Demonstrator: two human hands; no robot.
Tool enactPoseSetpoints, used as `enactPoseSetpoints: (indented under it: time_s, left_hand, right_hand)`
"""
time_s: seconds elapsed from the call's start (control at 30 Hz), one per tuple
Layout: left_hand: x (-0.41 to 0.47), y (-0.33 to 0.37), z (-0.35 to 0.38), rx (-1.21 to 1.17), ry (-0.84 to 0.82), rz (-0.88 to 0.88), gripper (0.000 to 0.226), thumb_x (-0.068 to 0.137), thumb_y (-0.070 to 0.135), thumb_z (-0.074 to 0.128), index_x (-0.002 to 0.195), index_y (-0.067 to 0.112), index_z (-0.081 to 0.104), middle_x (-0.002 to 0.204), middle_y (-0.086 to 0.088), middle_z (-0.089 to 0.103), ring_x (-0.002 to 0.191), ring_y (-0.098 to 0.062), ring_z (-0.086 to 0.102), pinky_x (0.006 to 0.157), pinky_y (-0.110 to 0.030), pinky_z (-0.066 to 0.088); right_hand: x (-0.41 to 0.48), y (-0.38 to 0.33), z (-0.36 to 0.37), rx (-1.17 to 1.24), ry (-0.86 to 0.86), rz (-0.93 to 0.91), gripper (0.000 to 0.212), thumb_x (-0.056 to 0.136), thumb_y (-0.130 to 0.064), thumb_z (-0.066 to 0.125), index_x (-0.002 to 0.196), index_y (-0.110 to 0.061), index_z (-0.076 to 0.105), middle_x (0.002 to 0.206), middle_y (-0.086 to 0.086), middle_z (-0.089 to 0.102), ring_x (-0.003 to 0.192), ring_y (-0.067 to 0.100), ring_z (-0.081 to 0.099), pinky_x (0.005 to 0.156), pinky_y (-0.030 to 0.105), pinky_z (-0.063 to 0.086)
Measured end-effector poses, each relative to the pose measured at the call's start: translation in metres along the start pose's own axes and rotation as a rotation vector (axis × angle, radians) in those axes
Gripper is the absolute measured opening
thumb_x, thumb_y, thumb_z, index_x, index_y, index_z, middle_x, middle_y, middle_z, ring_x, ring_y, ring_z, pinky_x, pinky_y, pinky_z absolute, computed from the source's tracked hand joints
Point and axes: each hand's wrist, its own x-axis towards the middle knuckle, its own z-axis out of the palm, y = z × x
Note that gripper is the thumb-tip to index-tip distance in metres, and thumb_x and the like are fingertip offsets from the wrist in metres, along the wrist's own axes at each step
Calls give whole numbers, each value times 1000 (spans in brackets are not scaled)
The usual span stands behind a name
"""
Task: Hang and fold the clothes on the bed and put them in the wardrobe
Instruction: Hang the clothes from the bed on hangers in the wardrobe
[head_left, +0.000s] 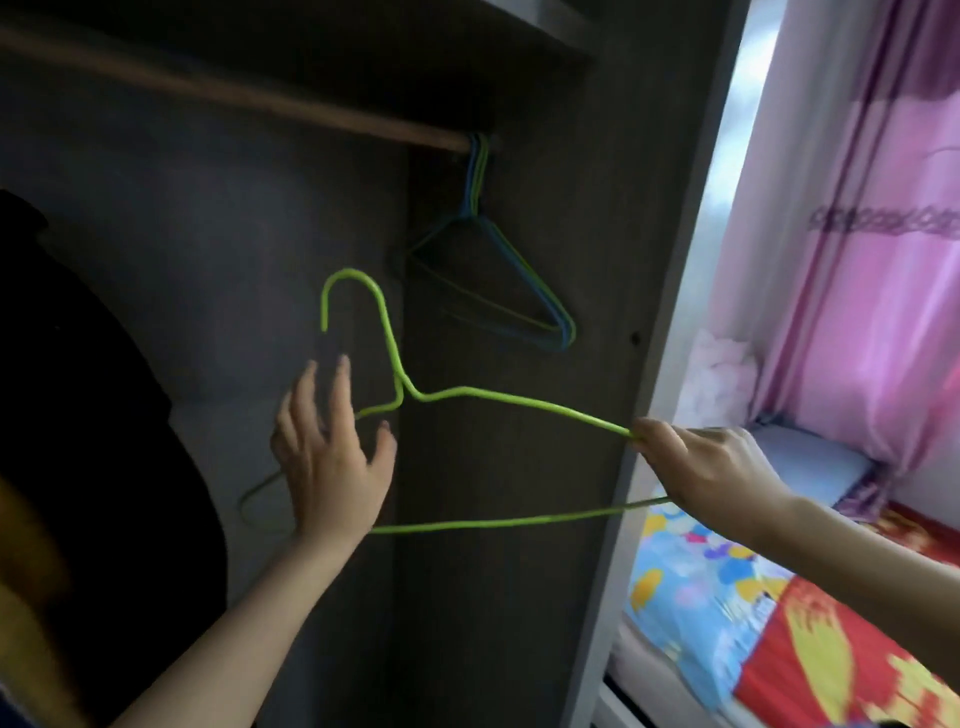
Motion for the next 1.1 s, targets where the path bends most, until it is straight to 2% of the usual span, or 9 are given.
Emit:
enactPoseSetpoints:
  time_s: [0.1, 0.2, 0.33, 0.4, 0.53, 0.7, 0.8, 0.97, 1.1]
  left_hand:
    - [-25, 12, 12, -89, -142, -136, 54, 82, 7, 65, 133, 1, 46, 124, -24, 54, 111, -45, 49, 91, -55, 36]
    - [-59, 31, 11, -204, -334, -80, 33, 84, 0, 63, 117, 2, 61, 91, -16, 69, 80, -37, 64, 70, -37, 44]
    - [-104, 71, 18, -267, -413, -13, 22, 83, -1, 65, 105, 3, 66, 72, 5, 59, 58, -11, 54, 55, -18, 39]
    - [-128, 106, 34, -320, -459, 36, 21, 81, -4, 66, 101, 4, 67, 73, 10, 54, 59, -12, 51, 56, -19, 42]
    - [-179, 188, 73, -424, -570, 90, 18, 86, 8, 59, 101, 6, 69, 74, 0, 56, 61, -20, 55, 59, -39, 49]
    - [-238, 292, 121, -564, -662, 80, 23, 82, -1, 63, 101, 8, 72, 77, 1, 61, 67, -9, 52, 64, -21, 39]
    - [-276, 350, 150, -705, -816, 17, 28, 82, -6, 64, 102, 12, 70, 86, -7, 65, 78, -17, 60, 76, -30, 46]
    - [-337, 431, 188, -811, -958, 39, 23, 81, -1, 68, 101, 9, 72, 84, -6, 68, 76, -29, 64, 69, -40, 48]
    - [-371, 471, 227, -904, -1151, 134, 24, 83, -3, 65, 104, 6, 71, 81, -5, 68, 77, -28, 63, 67, -25, 45]
  right_hand:
    - [-42, 12, -3, 65, 23, -24, 24, 101, -18, 22, 90, -9, 40, 44, 5, 44, 27, 23, 37, 28, 19, 26]
    - [-91, 29, -5, 78, 44, 19, 26, 102, -20, 21, 91, -9, 41, 45, 6, 50, 29, 21, 43, 29, 20, 28]
    - [-170, 57, -6, 66, 21, 110, 28, 103, -21, 19, 91, -8, 42, 44, 6, 53, 30, 18, 49, 29, 19, 29]
    - [-220, 75, -14, 50, -8, 163, 31, 103, -22, 19, 90, -8, 44, 43, 5, 51, 29, 16, 48, 28, 19, 29]
    - [-320, 116, -45, 46, -67, 321, 38, 104, -27, 21, 91, -9, 53, 47, 6, 56, 31, 19, 50, 29, 21, 33]
    - [-434, 147, -102, -105, -129, 477, 25, 103, -25, 27, 88, -13, 43, 45, 2, 51, 32, 17, 46, 32, 21, 35]
    - [-504, 147, -139, -204, -126, 590, 25, 103, -25, 29, 88, -13, 45, 46, 2, 52, 33, 18, 49, 33, 19, 37]
    - [-593, 125, -186, -322, -194, 782, 32, 102, -27, 30, 84, -11, 51, 48, 5, 55, 35, 21, 55, 33, 20, 39]
    - [-641, 114, -209, -392, -268, 881, 30, 102, -28, 31, 88, -12, 52, 51, 2, 57, 37, 18, 55, 32, 21, 40]
